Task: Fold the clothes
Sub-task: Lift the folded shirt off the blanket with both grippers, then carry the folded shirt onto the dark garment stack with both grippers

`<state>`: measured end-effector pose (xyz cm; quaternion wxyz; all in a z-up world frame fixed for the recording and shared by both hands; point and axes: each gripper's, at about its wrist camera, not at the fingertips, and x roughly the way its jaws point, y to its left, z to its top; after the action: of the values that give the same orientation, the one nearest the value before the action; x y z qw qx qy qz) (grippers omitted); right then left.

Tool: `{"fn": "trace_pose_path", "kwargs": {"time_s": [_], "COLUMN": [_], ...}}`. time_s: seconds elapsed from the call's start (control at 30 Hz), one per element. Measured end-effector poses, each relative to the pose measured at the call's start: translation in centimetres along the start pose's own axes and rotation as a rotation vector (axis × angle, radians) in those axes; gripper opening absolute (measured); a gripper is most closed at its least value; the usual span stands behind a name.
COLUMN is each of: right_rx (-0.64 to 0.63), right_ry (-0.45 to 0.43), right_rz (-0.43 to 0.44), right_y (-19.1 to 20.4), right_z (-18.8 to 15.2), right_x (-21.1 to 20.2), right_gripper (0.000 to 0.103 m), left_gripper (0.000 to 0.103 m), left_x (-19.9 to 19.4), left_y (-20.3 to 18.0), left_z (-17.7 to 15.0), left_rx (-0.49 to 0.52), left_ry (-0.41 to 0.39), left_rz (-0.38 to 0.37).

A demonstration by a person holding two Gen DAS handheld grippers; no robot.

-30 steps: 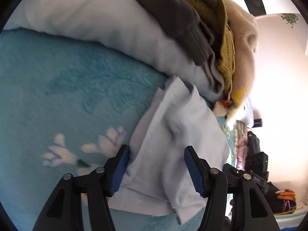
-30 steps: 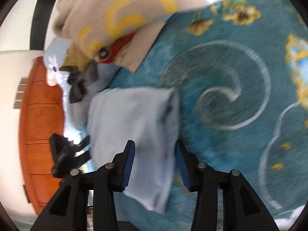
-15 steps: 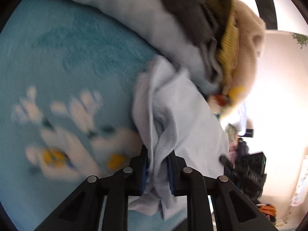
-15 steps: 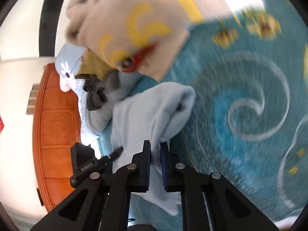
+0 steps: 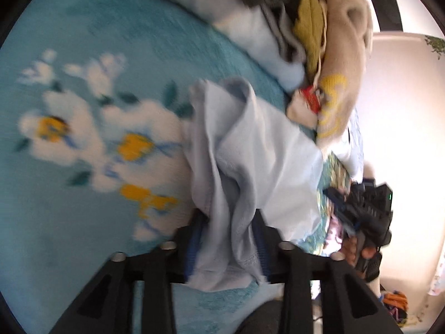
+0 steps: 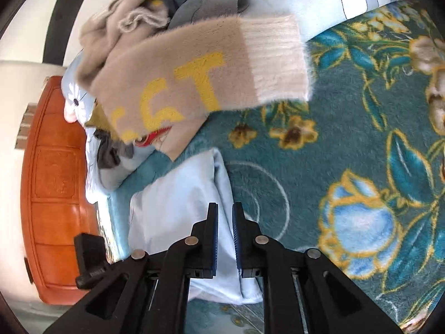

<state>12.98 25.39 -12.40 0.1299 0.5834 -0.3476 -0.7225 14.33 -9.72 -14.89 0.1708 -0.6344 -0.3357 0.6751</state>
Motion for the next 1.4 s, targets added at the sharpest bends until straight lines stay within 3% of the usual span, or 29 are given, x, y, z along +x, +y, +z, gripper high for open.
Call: {"fn": "trace_pose_path", "kwargs": {"time_s": [0.03, 0.07, 0.13, 0.37, 0.43, 0.53, 0.63, 0.73, 0.93, 1.1, 1.27, 1.4], "right_rx": [-0.017, -0.030, -0.033, 0.063, 0.073, 0.080, 0.080, 0.090, 0.016, -0.042, -0.106, -0.140], "right_ry": [0.011, 0.019, 0.028, -0.064, -0.054, -0.017, 0.017, 0.018, -0.029, -0.106, -0.198, -0.283], "right_rz": [0.005, 0.007, 0.014, -0.007, 0.013, 0.035, 0.030, 0.025, 0.059, 0.083, 0.046, -0.006], "right_y": [0.1, 0.2, 0.2, -0.8, -0.6, 0.0, 0.9, 1.8, 4.5, 5.4, 5.0, 2.9], "right_z": [-0.5, -0.8, -1.4, -1.3, -1.7, -2.3, -2.8, -2.7, -3.3, -4.1, -4.5, -4.1], "right_x": [0.2, 0.6, 1.7, 2.7, 3.0, 3.9, 4.8, 4.3, -1.2, -8.3, -17.0, -24.8], "right_gripper": [0.019, 0.035, 0.048, 0.048, 0.048, 0.036, 0.016, 0.012, 0.011, 0.011, 0.011, 0.011], "left_gripper": [0.052, 0.057, 0.059, 0.057, 0.057, 0.052, 0.020, 0.013, 0.013, 0.013, 0.013, 0.013], "left_x": [-0.5, -0.6, -0.4, 1.9, 2.4, 2.6, 2.4, 1.0, -2.7, -4.6, -1.4, -0.7], "left_y": [0.3, 0.5, 1.1, -0.3, -0.6, -0.8, -0.9, -2.0, -7.7, -12.5, -22.5, -27.8], "left_z": [0.2, 0.5, 1.2, 1.7, 1.6, 1.4, 1.1, 0.5, -2.2, -4.2, -5.7, -6.6], "left_rx": [-0.012, -0.024, -0.041, 0.009, 0.011, 0.001, -0.029, -0.017, 0.128, 0.190, 0.307, 0.422], "left_ry": [-0.021, -0.029, -0.030, -0.015, -0.013, -0.020, -0.024, -0.055, -0.097, -0.109, -0.079, -0.033], "left_rz": [-0.006, -0.007, -0.003, -0.004, -0.015, -0.010, 0.005, 0.001, -0.012, -0.081, -0.155, -0.192]}}
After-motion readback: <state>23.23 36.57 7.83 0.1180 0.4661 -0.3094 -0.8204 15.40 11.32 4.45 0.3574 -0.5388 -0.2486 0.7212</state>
